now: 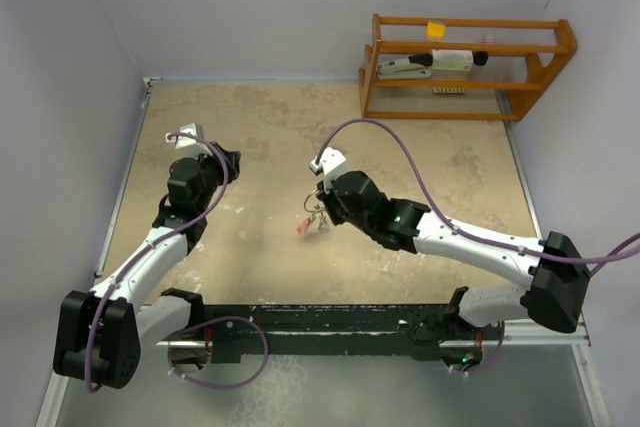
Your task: Remove the keys from the keyring
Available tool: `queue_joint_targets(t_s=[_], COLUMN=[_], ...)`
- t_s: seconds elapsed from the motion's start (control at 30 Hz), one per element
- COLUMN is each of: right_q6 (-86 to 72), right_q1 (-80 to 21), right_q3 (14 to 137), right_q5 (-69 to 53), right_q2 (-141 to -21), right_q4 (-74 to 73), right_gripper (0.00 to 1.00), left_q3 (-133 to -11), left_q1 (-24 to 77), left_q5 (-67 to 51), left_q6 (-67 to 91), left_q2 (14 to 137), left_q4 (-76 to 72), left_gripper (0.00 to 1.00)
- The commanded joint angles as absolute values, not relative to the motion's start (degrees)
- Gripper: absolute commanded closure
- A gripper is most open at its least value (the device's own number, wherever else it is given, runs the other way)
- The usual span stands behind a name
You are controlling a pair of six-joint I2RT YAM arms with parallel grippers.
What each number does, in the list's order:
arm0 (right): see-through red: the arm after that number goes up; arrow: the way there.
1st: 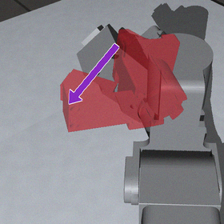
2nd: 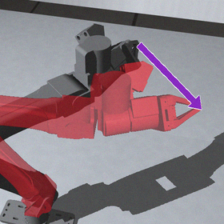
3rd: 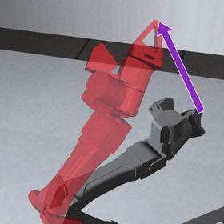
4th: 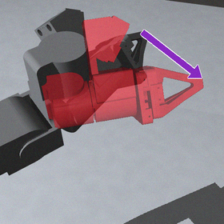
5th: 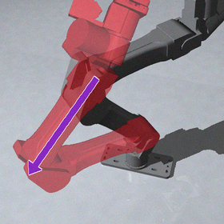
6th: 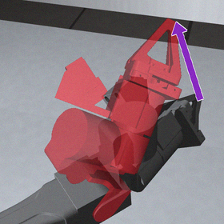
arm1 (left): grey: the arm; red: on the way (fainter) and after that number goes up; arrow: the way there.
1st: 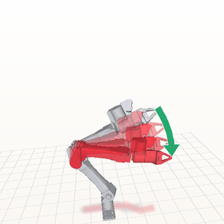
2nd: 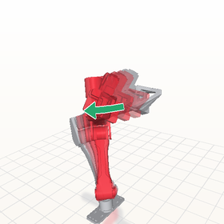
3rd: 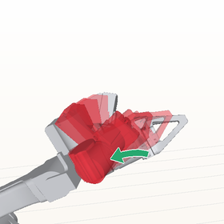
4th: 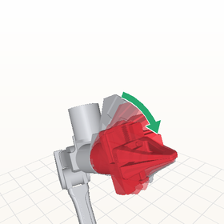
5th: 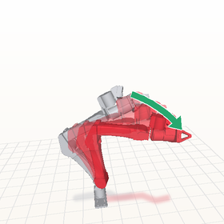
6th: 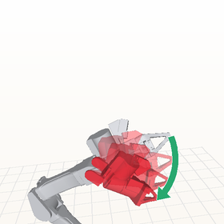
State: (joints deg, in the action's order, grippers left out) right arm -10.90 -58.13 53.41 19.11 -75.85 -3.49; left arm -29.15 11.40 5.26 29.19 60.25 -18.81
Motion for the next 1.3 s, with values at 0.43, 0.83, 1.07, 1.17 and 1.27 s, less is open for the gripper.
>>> queue_joint_targets(t_s=[0.43, 0.83, 1.07, 1.17, 1.27], right_q6=[-4.76, -2.12, 1.17, 1.72, 1.94], right_q1=[-58.39, -58.38, -58.42, -58.42, -58.41], right_q3=[63.16, 65.56, 65.62, 65.06, 64.69], right_q5=[25.03, 24.85, 28.29, 29.29, 29.36], right_q2=[-66.97, -65.7, -65.75, -65.37, -65.01], right_q4=[-5.58, -1.95, 2.46, 4.53, 6.22], right_gripper=[1.0, 1.0, 1.0, 1.0, 1.0], left_q3=[-23.38, -29.25, -32.27, -31.27, -29.92], left_q1=[12.02, 19.81, 22.97, 23.21, 23.52], left_q5=[-29.89, -41.92, -40.33, -39.27, -38.31], left_q6=[30.78, 26.9, 19.92, 17.84, 16.55], left_q2=[70.68, 77.71, 77.29, 74.92, 72.68], left_q4=[-58.29, -58.11, -46.48, -44.4, -44.03], left_gripper=[0.5, 0.62, 0.63, 0.63, 0.64])
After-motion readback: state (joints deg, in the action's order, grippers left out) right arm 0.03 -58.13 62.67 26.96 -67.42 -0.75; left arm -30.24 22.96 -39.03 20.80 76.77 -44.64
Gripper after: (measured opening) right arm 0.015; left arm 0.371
